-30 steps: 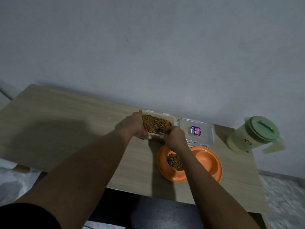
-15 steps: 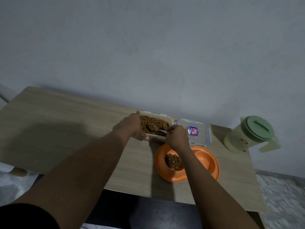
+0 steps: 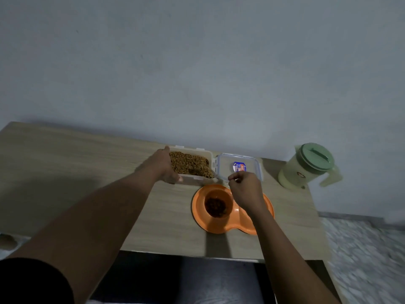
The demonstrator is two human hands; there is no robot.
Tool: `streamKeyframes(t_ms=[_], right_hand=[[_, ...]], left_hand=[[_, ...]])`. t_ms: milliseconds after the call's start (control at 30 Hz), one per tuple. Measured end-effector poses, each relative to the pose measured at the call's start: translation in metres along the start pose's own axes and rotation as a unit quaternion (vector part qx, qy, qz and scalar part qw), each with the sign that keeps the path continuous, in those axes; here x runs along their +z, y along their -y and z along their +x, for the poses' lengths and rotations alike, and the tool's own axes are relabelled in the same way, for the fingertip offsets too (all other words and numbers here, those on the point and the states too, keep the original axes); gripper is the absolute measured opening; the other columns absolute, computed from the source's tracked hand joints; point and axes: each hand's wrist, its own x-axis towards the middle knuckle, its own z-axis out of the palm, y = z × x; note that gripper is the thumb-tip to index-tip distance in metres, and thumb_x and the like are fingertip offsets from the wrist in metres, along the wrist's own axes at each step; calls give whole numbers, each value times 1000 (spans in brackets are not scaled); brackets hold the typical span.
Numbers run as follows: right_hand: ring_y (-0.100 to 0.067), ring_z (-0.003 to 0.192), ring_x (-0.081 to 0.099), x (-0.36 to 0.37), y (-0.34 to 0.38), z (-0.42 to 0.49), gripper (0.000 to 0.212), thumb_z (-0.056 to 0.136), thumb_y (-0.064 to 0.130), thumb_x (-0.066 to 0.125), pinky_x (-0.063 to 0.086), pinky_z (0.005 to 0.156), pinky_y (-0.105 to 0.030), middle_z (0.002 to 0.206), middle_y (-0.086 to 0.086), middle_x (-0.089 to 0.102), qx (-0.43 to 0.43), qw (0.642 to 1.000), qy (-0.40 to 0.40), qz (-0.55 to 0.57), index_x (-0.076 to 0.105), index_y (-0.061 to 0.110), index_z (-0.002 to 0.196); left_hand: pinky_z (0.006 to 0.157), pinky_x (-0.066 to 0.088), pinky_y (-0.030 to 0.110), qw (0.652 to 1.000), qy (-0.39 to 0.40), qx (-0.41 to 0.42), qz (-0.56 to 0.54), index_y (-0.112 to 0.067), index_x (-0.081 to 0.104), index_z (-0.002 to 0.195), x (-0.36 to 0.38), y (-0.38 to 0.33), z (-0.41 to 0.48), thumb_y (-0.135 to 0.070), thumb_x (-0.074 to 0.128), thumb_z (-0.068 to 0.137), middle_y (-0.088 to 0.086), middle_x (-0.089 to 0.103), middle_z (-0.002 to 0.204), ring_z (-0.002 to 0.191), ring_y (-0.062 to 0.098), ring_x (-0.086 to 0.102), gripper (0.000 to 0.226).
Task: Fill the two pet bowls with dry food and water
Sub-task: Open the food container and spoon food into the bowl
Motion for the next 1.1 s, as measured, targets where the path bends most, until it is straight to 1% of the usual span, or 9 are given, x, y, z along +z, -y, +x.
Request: streamKeyframes(t_ms=[167, 300, 467, 600, 667, 733, 767, 900, 1100], right_hand=[[-18, 89, 68, -12, -38, -27, 13, 84, 18, 65, 55, 86, -40, 95, 0, 75, 27, 998, -10, -47, 74, 18, 94], [-22, 111, 61, -7, -54, -39, 20, 94, 18, 55, 34, 105, -46, 114, 2, 68, 39, 990, 2, -139, 70, 24, 106], [-24, 116, 54, -10, -55, -54, 26, 98, 15, 49, 31, 104, -47, 123, -2, 57, -46, 969, -22, -243, 63, 26, 118], [-25, 109, 57, -9, -54, -49, 22, 99, 17, 48, 38, 100, -47, 120, -2, 61, -34, 977, -55, -204, 60, 24, 116], [-23, 92, 60, -7, -49, -44, 21, 100, 14, 44, 46, 84, -39, 107, -2, 67, -10, 986, -75, -150, 58, 20, 114], [-16, 73, 58, -3, -43, -35, 22, 100, 10, 43, 45, 60, -30, 89, 0, 66, 21, 989, -77, -121, 55, 18, 117], [-15, 70, 57, -1, -41, -30, 24, 99, 8, 43, 46, 56, -30, 86, 1, 65, 31, 990, -75, -111, 53, 18, 118], [-20, 77, 61, 16, -28, -7, 29, 94, 3, 47, 55, 65, -38, 99, -4, 65, 67, 993, -49, -85, 48, 17, 119], [-30, 94, 62, 41, -2, 16, 31, 92, -1, 55, 57, 79, -43, 116, -14, 57, 70, 996, -2, -63, 46, 11, 119]], left_hand=[[113, 42, 46, 1000, -6, -1, 21, -13, 5, 162, -1, -5, -1, -47, 97, 55, 9, 23, 166, 149, 31, 33, 145], [110, 45, 46, 1000, -7, 8, 14, -12, 15, 160, -3, -4, -1, -51, 98, 43, 11, 32, 163, 145, 31, 40, 149], [104, 50, 47, 1000, 8, 8, -6, -14, 27, 154, -4, -2, 3, -53, 94, 26, 10, 46, 153, 135, 32, 50, 150], [100, 52, 47, 1000, 9, 11, 25, -13, 36, 147, -7, -3, 7, -56, 95, 24, 8, 49, 146, 130, 31, 54, 144], [102, 49, 49, 998, 5, 19, 61, -14, 35, 147, -10, -8, 5, -57, 97, 31, 7, 41, 150, 134, 33, 47, 139], [110, 40, 55, 992, -8, 52, 119, -14, 18, 157, -11, -16, 6, -54, 95, 47, 4, 19, 164, 146, 36, 28, 140], [112, 34, 57, 987, -11, 75, 143, -17, 10, 160, -9, -20, 7, -55, 92, 52, 1, 10, 168, 150, 36, 19, 141], [113, 28, 67, 975, 6, 141, 171, -33, 9, 159, 0, -33, 21, -61, 87, 47, -4, 12, 168, 151, 35, 15, 139], [104, 38, 65, 970, 19, 161, 179, -32, 21, 156, 4, -44, 32, -50, 91, 47, -1, 36, 154, 141, 33, 31, 130]])
